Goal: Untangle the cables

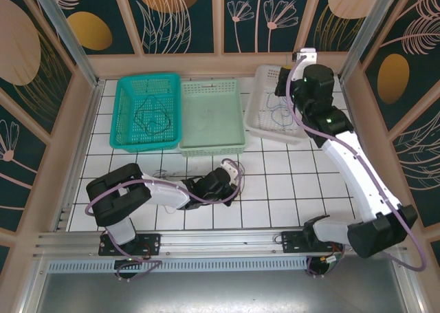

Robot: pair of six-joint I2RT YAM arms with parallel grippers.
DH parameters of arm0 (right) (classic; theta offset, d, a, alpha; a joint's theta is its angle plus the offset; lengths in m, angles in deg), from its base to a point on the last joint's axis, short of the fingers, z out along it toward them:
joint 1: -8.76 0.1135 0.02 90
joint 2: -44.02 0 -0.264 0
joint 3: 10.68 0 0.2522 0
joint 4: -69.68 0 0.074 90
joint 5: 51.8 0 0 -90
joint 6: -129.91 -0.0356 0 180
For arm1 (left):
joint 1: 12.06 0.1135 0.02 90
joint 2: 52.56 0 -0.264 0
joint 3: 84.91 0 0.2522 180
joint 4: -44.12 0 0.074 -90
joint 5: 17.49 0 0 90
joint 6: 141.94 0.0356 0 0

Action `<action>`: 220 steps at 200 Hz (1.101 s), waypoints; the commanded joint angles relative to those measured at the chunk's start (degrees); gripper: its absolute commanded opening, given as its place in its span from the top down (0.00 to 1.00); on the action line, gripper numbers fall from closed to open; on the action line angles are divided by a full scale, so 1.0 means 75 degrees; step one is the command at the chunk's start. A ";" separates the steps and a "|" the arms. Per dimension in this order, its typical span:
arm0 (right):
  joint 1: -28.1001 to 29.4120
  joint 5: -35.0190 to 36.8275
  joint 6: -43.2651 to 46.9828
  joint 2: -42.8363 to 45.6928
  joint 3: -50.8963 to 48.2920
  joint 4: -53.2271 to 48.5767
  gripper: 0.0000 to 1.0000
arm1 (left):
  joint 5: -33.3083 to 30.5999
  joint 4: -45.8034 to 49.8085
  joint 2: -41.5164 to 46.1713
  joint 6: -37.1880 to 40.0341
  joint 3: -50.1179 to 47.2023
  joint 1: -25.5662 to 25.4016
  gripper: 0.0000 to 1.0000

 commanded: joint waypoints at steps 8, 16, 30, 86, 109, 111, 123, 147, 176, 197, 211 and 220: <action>-0.0330 -0.0334 -0.0137 -0.0291 0.0054 0.1074 1.00 | -0.0069 -0.0045 -0.0001 -0.0060 0.0148 -0.0054 1.00; -0.0364 -0.0322 -0.0088 -0.0409 0.0091 0.1126 1.00 | -0.0080 -0.0056 -0.0007 -0.0062 0.0148 -0.0046 1.00; -0.0479 -0.0229 -0.0054 -0.0625 0.0135 0.1138 1.00 | -0.0092 -0.0080 -0.0018 -0.0085 0.0137 -0.0054 1.00; -0.0902 -0.0380 -0.0282 -0.1149 -0.0700 0.1398 0.97 | -0.0162 -0.0091 0.0009 -0.0073 0.0166 -0.0045 1.00; -0.1019 -0.0499 -0.0357 -0.1420 -0.1110 0.1413 0.68 | -0.0163 -0.0124 0.0294 -0.0062 0.0149 -0.0047 1.00; -0.1034 -0.0523 -0.0368 -0.1443 -0.1120 0.1399 0.63 | -0.0160 -0.0114 0.0303 -0.0062 0.0143 -0.0044 1.00; -0.1097 -0.0631 -0.0370 -0.1550 -0.1174 0.1261 0.37 | -0.0180 -0.0076 0.0416 -0.0062 0.0137 -0.0053 1.00; -0.1111 -0.0671 -0.0272 -0.1477 -0.1323 0.1175 0.21 | -0.0205 -0.0022 0.0718 -0.0082 0.0114 -0.0052 1.00; -0.1109 -0.0794 -0.0286 -0.1099 -0.1581 0.1079 0.19 | -0.0254 0.0035 0.1149 -0.0108 0.0114 -0.0045 1.00; -0.1092 -0.1164 -0.0451 -0.0627 -0.2018 0.1078 0.19 | -0.0285 0.0123 0.1482 -0.0109 0.0154 -0.0046 1.00; -0.1048 -0.1395 -0.0616 -0.0279 -0.2349 0.1070 0.20 | -0.0396 0.0292 0.1728 -0.0098 0.0215 -0.0050 1.00; -0.1007 -0.1416 -0.0720 -0.0039 -0.2640 0.1097 0.20 | -0.0461 0.0422 0.1890 -0.0075 0.0285 -0.0054 1.00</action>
